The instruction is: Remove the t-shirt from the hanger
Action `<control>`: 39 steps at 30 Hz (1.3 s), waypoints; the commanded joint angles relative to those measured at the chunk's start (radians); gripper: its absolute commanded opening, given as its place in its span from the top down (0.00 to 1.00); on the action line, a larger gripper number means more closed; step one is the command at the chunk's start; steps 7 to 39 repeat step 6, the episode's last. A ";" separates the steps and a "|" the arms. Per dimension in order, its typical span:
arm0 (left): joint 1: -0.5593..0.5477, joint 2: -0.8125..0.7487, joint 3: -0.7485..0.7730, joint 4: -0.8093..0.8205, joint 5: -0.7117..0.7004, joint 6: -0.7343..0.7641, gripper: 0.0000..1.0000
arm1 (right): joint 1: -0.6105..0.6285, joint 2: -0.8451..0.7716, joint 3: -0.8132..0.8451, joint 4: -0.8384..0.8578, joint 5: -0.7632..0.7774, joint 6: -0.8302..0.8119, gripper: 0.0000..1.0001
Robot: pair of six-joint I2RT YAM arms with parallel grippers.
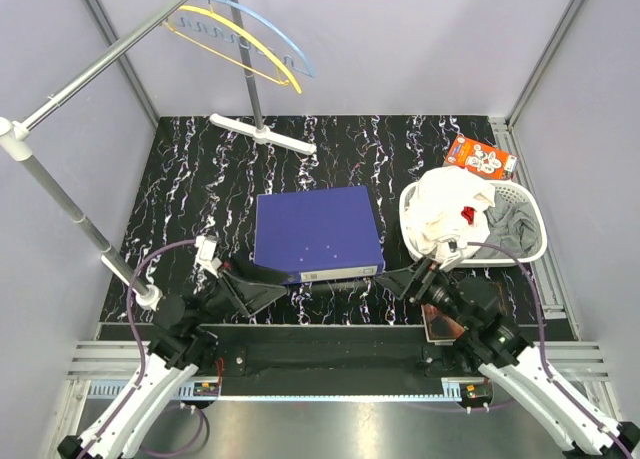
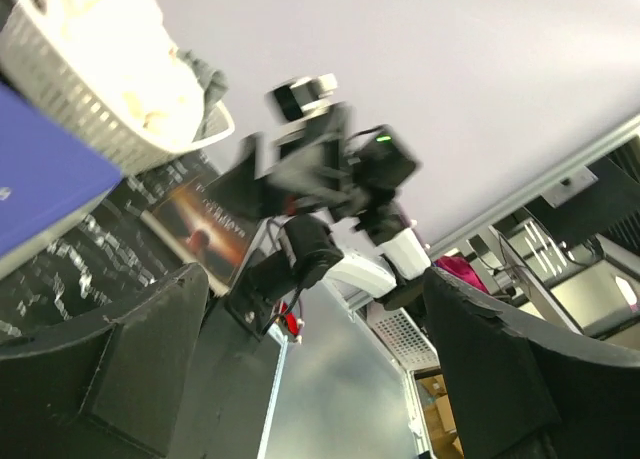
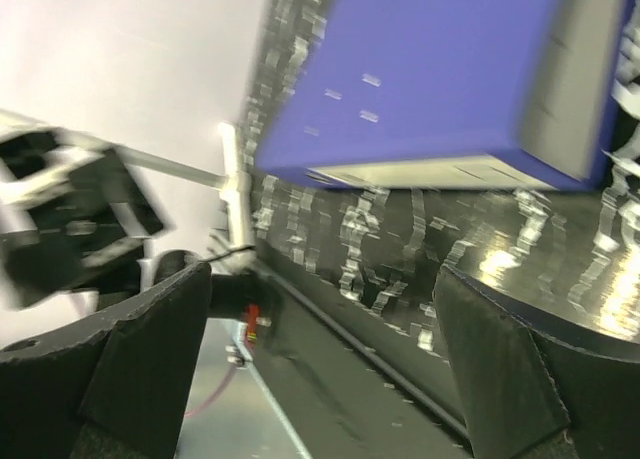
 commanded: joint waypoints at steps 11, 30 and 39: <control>-0.004 -0.093 -0.208 0.249 0.042 -0.028 0.03 | 0.004 -0.039 -0.192 0.351 -0.014 0.100 0.00; -0.004 -0.093 -0.208 0.249 0.042 -0.028 0.03 | 0.004 -0.039 -0.192 0.351 -0.014 0.100 0.00; -0.004 -0.093 -0.208 0.249 0.042 -0.028 0.03 | 0.004 -0.039 -0.192 0.351 -0.014 0.100 0.00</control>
